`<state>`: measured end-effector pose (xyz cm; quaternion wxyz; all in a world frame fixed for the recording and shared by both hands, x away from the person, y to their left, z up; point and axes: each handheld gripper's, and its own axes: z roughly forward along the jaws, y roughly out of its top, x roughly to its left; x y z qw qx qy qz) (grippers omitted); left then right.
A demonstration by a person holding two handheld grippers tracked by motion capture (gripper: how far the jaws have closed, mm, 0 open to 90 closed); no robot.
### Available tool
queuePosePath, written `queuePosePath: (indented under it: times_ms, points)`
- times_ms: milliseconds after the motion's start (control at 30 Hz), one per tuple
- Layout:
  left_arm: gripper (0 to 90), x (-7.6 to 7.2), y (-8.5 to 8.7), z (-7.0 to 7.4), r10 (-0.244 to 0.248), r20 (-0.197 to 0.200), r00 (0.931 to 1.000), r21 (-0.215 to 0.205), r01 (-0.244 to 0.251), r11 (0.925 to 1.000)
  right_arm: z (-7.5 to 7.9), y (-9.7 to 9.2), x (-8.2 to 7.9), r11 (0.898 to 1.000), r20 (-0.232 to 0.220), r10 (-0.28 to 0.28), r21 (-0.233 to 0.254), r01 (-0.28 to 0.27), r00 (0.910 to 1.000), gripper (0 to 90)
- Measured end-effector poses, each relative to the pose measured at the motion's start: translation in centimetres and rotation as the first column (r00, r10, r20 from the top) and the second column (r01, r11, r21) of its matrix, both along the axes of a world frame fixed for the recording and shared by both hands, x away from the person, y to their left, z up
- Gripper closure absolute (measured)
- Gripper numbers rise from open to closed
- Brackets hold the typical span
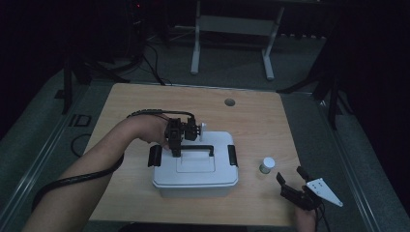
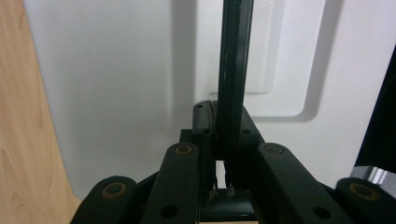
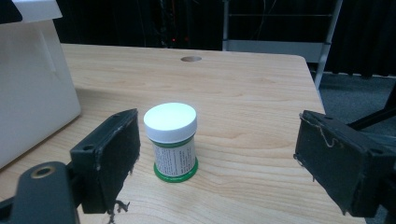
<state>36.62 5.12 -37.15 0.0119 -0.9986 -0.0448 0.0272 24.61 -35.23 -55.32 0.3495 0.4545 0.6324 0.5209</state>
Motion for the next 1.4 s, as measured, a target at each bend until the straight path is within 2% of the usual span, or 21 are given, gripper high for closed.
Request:
queuePosePath:
  times_ms: [167, 233, 467, 667, 800, 933, 967, 1100, 1367, 1400]
  points:
    - [83.4, 0.3, 0.0, 0.1, 0.005, -0.016, 0.9999, 0.000, -0.005, 1.0000, 0.0, 0.0, 0.0, 1.000, -0.001, 0.000, 0.001, 0.000, 1.0000, 13.5]
    - [83.4, 0.4, 0.1, 0.1, -0.001, -0.003, 1.0000, 0.003, 0.001, 1.0000, 0.0, 0.0, 0.0, 1.000, 0.001, 0.001, 0.005, -0.001, 1.0000, 13.5]
    - [83.5, 0.5, 0.2, 0.7, -0.003, -0.005, 1.0000, -0.007, 0.003, 1.0000, 0.0, 0.0, 0.0, 1.000, 0.000, 0.001, 0.005, -0.001, 1.0000, 13.5]
    - [83.5, 0.3, 0.5, 1.8, 0.005, 0.013, 0.9999, -0.035, -0.005, 0.9994, 0.0, 0.0, 0.0, 1.000, 0.000, 0.001, 0.005, -0.001, 1.0000, 13.5]
    - [83.5, 0.2, 0.7, 2.9, 0.011, 0.033, 0.9994, -0.025, -0.010, 0.9996, 0.0, 0.0, 0.0, 1.000, -0.001, 0.001, 0.003, -0.001, 1.0000, 13.5]
    - [83.5, 0.0, 1.0, 3.7, 0.005, 0.037, 0.9993, -0.038, -0.003, 0.9993, 0.0, 0.0, 0.0, 1.000, -0.001, 0.001, 0.005, -0.001, 1.0000, 13.5]
    - [83.5, -0.1, 1.1, 4.0, 0.004, 0.049, 0.9988, -0.043, -0.002, 0.9991, 0.0, 0.0, 0.0, 1.000, 0.000, 0.001, 0.005, -0.001, 1.0000, 13.5]
    - [83.5, -0.3, 1.5, 4.6, 0.018, 0.051, 0.9985, -0.052, -0.015, 0.9986, 0.0, 0.0, 0.0, 1.000, -0.002, 0.000, 0.003, 0.000, 1.0000, 13.5]
    - [83.5, -0.7, 2.8, 5.7, 0.033, 0.062, 0.9975, -0.064, -0.029, 0.9975, 0.0, 0.0, 0.0, 1.000, -0.003, -0.001, 0.003, 0.001, 1.0000, 13.5]
    - [83.5, -1.0, 3.9, 6.3, 0.047, 0.066, 0.9967, -0.068, -0.043, 0.9968, 0.0, 0.0, 0.0, 1.000, -0.004, -0.001, 0.003, 0.001, 1.0000, 13.5]
